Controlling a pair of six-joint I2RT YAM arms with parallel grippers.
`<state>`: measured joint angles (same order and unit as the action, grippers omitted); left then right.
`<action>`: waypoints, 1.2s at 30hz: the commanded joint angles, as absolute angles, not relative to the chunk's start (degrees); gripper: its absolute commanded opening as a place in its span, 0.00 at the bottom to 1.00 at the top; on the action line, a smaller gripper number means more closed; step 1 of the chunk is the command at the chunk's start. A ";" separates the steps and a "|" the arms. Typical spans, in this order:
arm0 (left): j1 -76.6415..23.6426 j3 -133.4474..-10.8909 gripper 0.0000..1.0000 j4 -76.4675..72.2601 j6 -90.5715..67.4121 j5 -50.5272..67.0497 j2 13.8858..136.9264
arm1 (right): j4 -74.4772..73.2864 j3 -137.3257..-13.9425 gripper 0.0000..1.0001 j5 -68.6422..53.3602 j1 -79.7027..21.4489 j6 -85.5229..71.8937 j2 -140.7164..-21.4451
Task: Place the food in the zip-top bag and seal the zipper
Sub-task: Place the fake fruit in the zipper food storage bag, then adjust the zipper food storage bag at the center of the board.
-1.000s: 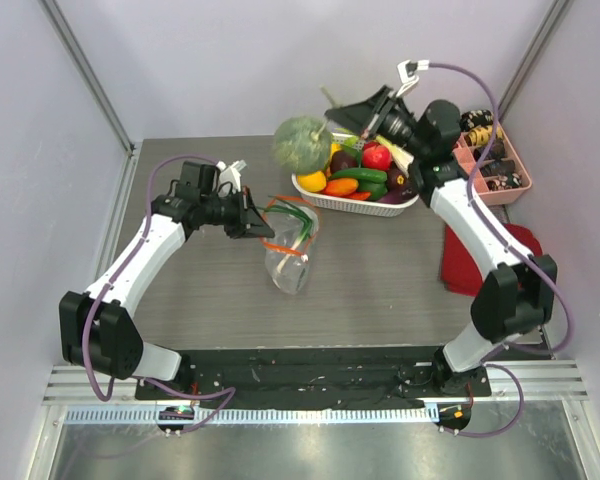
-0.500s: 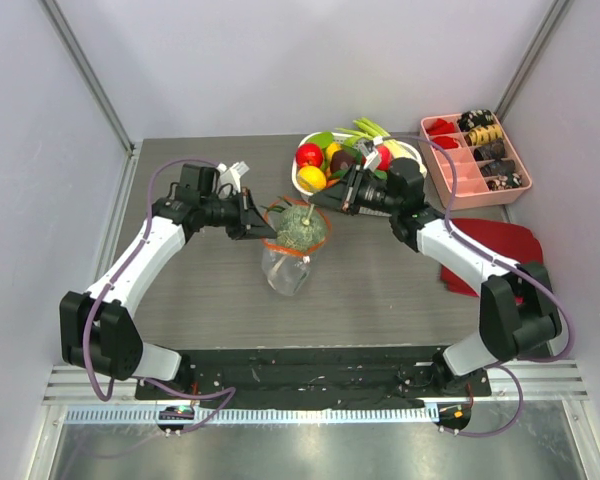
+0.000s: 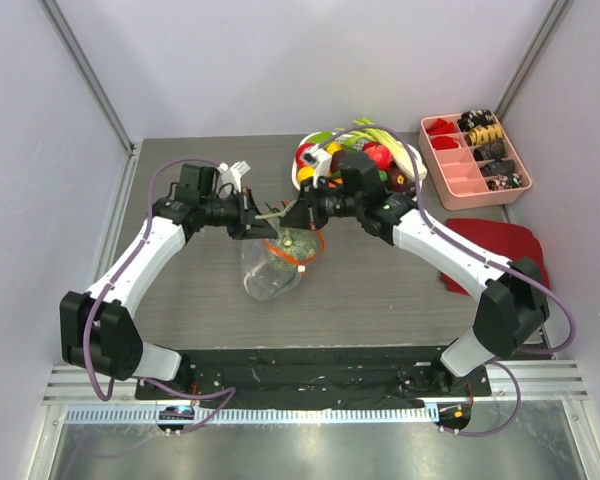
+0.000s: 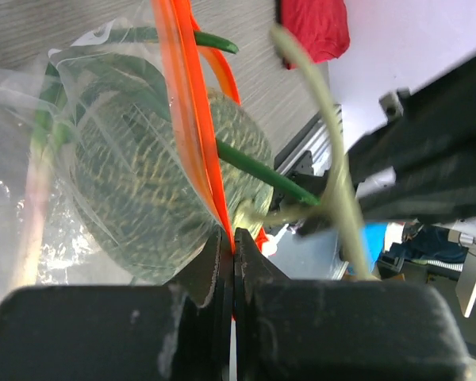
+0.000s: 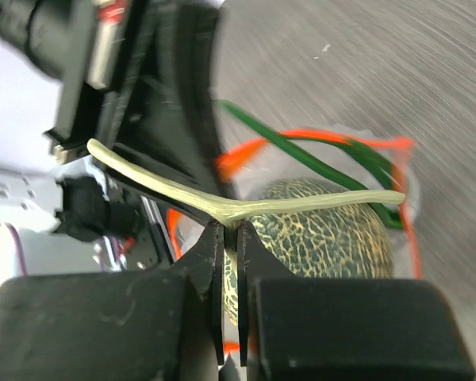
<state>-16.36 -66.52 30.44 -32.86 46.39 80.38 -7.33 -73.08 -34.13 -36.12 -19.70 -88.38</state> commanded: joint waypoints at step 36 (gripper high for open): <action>-12.48 -64.86 0.00 18.28 -41.13 58.98 77.96 | -18.81 -63.13 0.78 -34.91 -26.90 -12.03 -73.74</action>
<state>-12.78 -64.25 22.09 -40.05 56.42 79.11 -20.99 -68.47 -37.67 -28.03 -8.23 -75.50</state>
